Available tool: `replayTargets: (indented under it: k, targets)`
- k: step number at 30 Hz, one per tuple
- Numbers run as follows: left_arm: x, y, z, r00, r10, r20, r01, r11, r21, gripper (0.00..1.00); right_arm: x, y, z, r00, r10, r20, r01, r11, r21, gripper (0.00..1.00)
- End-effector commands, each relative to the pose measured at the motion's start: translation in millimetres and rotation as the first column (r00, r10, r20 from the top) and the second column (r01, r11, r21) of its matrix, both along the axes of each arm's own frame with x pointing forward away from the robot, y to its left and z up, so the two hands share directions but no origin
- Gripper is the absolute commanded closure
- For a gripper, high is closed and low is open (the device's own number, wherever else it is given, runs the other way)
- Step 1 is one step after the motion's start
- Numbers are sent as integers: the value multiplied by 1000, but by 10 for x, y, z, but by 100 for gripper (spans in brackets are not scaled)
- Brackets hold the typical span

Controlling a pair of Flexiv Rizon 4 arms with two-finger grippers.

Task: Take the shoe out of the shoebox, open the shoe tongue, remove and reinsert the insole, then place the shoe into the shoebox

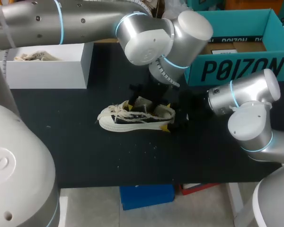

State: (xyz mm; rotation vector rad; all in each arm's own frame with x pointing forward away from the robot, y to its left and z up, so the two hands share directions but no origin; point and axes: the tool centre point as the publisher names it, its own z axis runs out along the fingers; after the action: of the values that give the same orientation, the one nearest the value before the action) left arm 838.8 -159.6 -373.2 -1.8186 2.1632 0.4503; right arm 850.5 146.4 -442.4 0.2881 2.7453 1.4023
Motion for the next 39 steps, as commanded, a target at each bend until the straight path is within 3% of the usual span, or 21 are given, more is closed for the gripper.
replayTargets:
  k: [1,8,28,36,39]
  targets:
    - [14,-8,9,1000,-3,4,3,1000,4,98,8,15,-9,1000,-2,-1,2,1000,-2,100]
    - [9,-9,62,1000,-7,20,7,1000,-3,100,8,15,-9,1000,-2,-1,2,1000,-2,100]
    - [66,134,568,988,7,154,8,995,-95,100,8,15,-9,1000,-2,-1,2,1000,-2,100]
    - [3,302,563,982,38,183,-23,996,-83,100,8,15,-9,1000,-2,-1,2,1000,-2,100]
    - [-42,390,524,977,52,205,-46,998,-31,100,8,15,-9,1000,-2,-1,2,1000,-2,100]
